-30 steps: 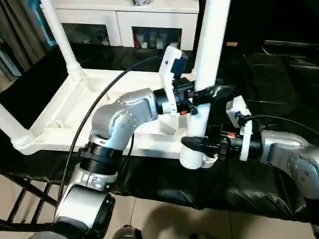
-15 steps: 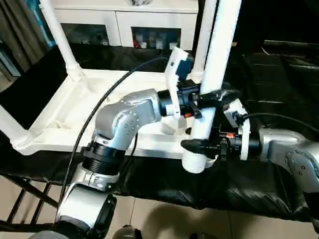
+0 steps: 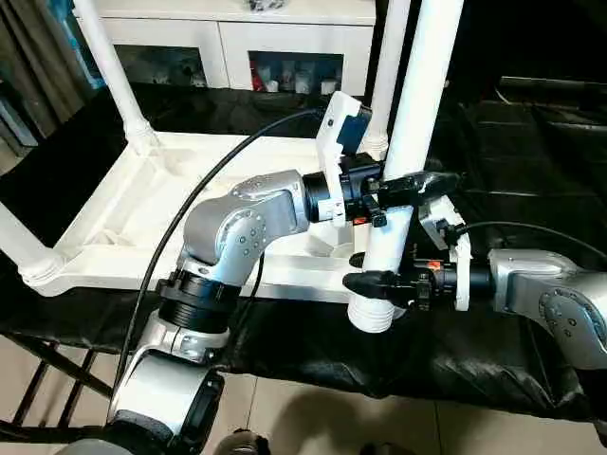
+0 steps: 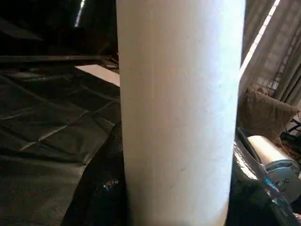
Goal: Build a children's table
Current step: Pick table leg
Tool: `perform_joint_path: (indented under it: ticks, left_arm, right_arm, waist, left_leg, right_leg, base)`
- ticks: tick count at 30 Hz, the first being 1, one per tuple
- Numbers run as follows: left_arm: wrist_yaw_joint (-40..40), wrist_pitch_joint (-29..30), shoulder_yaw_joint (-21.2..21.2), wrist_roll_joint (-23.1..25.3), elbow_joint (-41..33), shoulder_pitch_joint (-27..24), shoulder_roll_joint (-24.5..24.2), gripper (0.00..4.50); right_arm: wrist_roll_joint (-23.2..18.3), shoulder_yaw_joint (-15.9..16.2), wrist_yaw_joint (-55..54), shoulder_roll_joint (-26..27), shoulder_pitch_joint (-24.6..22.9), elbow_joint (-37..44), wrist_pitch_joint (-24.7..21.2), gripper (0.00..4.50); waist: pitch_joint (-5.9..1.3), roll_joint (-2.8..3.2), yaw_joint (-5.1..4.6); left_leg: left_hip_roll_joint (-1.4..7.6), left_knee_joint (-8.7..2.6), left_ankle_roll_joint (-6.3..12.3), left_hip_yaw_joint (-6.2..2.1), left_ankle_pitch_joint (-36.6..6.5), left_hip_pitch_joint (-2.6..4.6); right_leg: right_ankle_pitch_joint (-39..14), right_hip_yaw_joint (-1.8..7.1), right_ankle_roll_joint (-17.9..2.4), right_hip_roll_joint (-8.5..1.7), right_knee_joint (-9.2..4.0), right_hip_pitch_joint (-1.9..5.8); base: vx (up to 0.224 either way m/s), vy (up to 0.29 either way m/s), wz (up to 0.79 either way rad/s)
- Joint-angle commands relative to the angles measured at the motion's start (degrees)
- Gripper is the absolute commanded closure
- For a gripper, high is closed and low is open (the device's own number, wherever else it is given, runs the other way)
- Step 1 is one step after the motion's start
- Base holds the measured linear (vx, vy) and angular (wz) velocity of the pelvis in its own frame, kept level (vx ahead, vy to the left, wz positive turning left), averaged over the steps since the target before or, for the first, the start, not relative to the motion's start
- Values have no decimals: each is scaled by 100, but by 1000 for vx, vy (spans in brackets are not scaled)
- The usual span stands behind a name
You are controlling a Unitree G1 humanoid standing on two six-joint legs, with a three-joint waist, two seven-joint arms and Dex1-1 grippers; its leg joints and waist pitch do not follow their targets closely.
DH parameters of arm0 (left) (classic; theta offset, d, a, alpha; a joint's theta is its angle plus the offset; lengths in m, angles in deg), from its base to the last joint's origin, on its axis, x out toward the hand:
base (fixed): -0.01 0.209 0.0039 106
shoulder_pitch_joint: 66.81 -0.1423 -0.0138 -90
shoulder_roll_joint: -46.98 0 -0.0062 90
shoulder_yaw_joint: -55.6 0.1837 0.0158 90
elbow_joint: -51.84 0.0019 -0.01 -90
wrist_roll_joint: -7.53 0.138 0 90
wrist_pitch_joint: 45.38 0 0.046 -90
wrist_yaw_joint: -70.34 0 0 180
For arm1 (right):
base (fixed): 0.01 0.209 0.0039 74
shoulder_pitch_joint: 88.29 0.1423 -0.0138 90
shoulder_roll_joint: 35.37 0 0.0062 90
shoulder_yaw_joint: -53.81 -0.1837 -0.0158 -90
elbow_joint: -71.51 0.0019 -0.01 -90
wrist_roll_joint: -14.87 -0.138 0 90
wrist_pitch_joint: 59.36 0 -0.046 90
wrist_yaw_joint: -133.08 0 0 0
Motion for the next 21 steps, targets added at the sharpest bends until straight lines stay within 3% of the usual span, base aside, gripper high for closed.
perform_joint_path:
  ticks: [1,3,4,5,8,9,13,16,21]
  left_arm:
    - [-13,-27,-68,-29,-6,175,17,267]
    - [-44,-64,-79,2,11,187,21,267]
    - [-64,-92,-76,32,15,193,16,211]
    - [-100,-100,-112,17,21,195,40,197]
    - [-96,-193,-233,-79,57,200,122,188]
    - [-137,-551,-347,-49,98,196,230,167]
    - [-346,-1043,-670,-130,174,191,494,154]
    - [-822,-1339,-1077,-241,288,237,727,154]
    - [-277,-1738,-916,70,474,89,361,154]
  right_arm:
    - [-51,45,124,-32,-50,77,-54,260]
    - [-50,41,113,-19,-56,75,-36,260]
    - [-40,33,96,-3,-56,68,-13,260]
    - [-23,22,77,15,-64,70,24,260]
    - [35,-38,-49,129,-86,85,179,260]
    - [66,-176,-347,353,-115,78,304,260]
    - [167,-343,-815,689,-140,2,511,260]
    - [363,-589,-1508,1161,-155,-224,883,260]
    - [921,-795,-2258,1544,-190,-628,1884,260]
  waist:
    - [-487,-156,9]
    - [-488,-157,11]
    - [-490,-159,12]
    - [-492,-164,11]
    - [-494,-147,14]
    - [-496,-148,16]
    - [-506,-150,7]
    - [-511,-148,-6]
    - [-529,-90,-9]
  left_leg:
    - [177,-388,197,-108,-922,125]
    - [175,-385,199,-109,-916,119]
    - [175,-385,199,-110,-910,118]
    - [176,-383,203,-107,-898,119]
    - [175,-381,200,-108,-931,120]
    - [177,-384,205,-111,-934,117]
    - [179,-388,160,-110,-944,114]
    - [163,-384,129,-104,-986,104]
    - [158,-413,41,-117,-990,132]
  right_leg:
    - [-1706,208,-1083,-270,-459,318]
    - [-1734,207,-1077,-274,-461,322]
    - [-1731,204,-1073,-273,-461,324]
    - [-1709,205,-1072,-269,-460,321]
    - [-1717,201,-1094,-272,-467,321]
    - [-1739,197,-1093,-279,-479,318]
    - [-1681,192,-1089,-275,-472,309]
    - [-1674,186,-1091,-272,-467,311]
    - [-1720,184,-898,-259,-479,281]
  base:
    - [0,0,0]
    - [0,0,0]
    - [0,0,0]
    - [0,0,0]
    - [0,0,0]
    - [0,0,0]
    - [0,0,0]
    - [0,0,0]
    - [0,0,0]
